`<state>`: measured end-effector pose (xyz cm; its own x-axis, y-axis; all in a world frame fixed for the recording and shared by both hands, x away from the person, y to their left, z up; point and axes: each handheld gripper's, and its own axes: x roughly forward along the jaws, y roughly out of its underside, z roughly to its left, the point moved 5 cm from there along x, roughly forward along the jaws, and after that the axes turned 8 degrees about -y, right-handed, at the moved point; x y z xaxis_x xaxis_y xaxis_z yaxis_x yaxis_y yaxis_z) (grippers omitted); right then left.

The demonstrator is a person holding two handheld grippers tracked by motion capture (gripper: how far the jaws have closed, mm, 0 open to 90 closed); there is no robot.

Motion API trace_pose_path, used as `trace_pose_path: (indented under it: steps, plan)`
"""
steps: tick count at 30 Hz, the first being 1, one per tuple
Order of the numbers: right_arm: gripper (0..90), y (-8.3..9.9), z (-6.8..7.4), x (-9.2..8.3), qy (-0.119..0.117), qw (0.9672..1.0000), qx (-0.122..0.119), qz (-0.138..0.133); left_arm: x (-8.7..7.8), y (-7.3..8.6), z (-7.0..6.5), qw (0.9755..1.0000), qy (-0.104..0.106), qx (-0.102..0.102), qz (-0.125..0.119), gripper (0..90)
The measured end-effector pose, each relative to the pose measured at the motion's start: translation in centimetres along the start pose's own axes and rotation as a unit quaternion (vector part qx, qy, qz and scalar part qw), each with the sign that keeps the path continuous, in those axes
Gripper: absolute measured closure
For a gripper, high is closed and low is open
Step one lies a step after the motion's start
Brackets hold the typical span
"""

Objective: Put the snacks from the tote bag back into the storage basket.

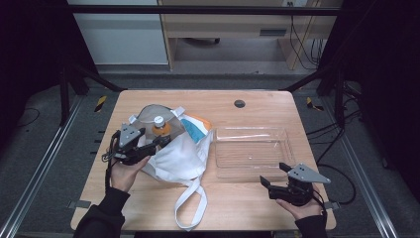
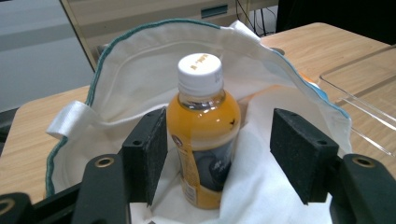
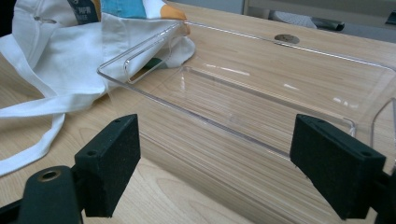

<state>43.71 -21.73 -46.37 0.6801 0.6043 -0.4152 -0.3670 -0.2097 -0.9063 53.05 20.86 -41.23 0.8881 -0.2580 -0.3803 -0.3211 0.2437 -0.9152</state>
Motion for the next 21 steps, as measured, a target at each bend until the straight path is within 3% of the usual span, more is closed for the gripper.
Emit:
trace_pose_path:
  steps: [17,21]
  plan:
    - [16.1,0.9,-0.1,-0.5,0.005,0.9999,0.005,0.010,2.6,-1.3,0.5,0.9996,-0.011,-0.026,-0.003,39.1]
    - [16.1,0.9,-0.2,-0.5,0.005,0.9999,0.005,0.010,3.2,-1.5,0.3,0.9996,-0.020,-0.018,-0.003,41.2]
